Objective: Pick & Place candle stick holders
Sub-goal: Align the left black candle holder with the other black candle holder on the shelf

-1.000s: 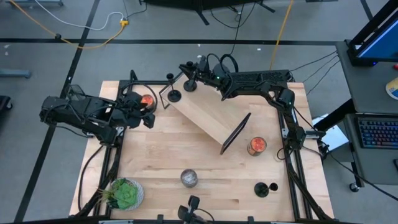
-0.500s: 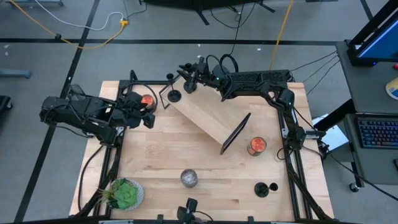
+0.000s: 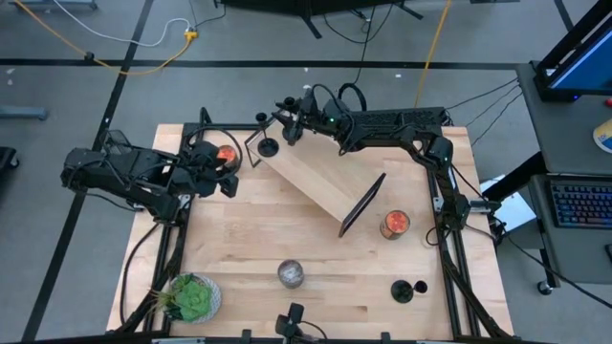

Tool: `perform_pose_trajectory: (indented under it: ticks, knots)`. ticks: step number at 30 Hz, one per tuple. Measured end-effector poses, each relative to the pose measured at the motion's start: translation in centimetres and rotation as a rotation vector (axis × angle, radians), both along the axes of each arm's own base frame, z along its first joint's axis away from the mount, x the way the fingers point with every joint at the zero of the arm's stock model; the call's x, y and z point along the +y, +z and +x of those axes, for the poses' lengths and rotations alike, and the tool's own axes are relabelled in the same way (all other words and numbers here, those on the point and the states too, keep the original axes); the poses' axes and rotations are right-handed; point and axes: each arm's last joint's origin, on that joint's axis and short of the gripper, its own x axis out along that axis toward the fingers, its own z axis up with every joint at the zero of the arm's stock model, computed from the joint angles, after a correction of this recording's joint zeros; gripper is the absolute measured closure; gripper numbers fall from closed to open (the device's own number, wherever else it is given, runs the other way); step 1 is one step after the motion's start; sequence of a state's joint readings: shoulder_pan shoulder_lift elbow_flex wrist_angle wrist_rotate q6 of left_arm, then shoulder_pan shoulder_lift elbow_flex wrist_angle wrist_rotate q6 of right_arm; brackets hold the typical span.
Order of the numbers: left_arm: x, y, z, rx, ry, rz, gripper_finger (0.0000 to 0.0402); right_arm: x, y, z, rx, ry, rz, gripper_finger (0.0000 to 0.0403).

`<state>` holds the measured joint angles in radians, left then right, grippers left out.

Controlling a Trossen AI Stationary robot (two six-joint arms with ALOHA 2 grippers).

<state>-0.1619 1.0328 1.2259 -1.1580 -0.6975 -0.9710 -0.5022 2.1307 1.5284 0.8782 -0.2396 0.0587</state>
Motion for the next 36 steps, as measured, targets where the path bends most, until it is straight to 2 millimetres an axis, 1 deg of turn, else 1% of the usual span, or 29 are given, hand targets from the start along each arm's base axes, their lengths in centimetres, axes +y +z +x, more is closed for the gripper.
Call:
perform_pose_trajectory:
  ticks: [5,8,14,16,19,22,25,29,31,34,36]
  knots:
    - [0.0,0.0,0.0,0.007,-0.007,0.006,0.0192,0.0,-0.3,0.0,0.032,-0.003,-0.003,0.0230]
    - [0.0,0.0,0.0,0.020,-0.020,0.022,0.0192,0.1,0.2,-0.3,0.096,-0.003,0.022,0.0227]
    - [0.2,-0.3,-0.2,0.052,0.004,0.091,0.0192,0.5,1.3,-1.0,0.231,-0.010,-0.024,0.0228]
    - [0.2,-1.0,-0.4,0.049,0.015,0.099,0.0192,0.7,1.7,-1.3,0.258,-0.009,-0.028,0.0228]
    - [0.3,-2.6,-0.6,-0.001,0.017,0.085,0.0192,0.8,1.9,-1.5,0.297,-0.008,-0.027,0.0224]
    - [0.3,-4.3,-1.1,-0.045,-0.022,0.063,0.0192,0.9,2.3,-1.8,0.309,-0.009,-0.029,0.0222]
    - [0.4,-5.8,-1.9,-0.101,-0.058,0.057,0.0192,1.0,3.1,-2.0,0.294,-0.010,-0.035,0.0223]
    - [0.5,-7.6,-3.1,-0.182,-0.104,0.050,0.0192,1.1,3.3,-2.2,0.310,-0.008,-0.012,0.0222]
    - [0.5,-8.4,-3.7,-0.219,-0.129,0.041,0.0192,1.2,3.7,-2.4,0.298,-0.008,-0.002,0.0223]
    - [0.6,-9.6,-4.4,-0.248,-0.167,0.035,0.0192,1.3,4.4,-2.6,0.269,-0.008,0.014,0.0226]
    - [0.6,-10.4,-4.8,-0.263,-0.190,0.033,0.0192,1.3,4.4,-2.6,0.265,-0.007,0.042,0.0226]
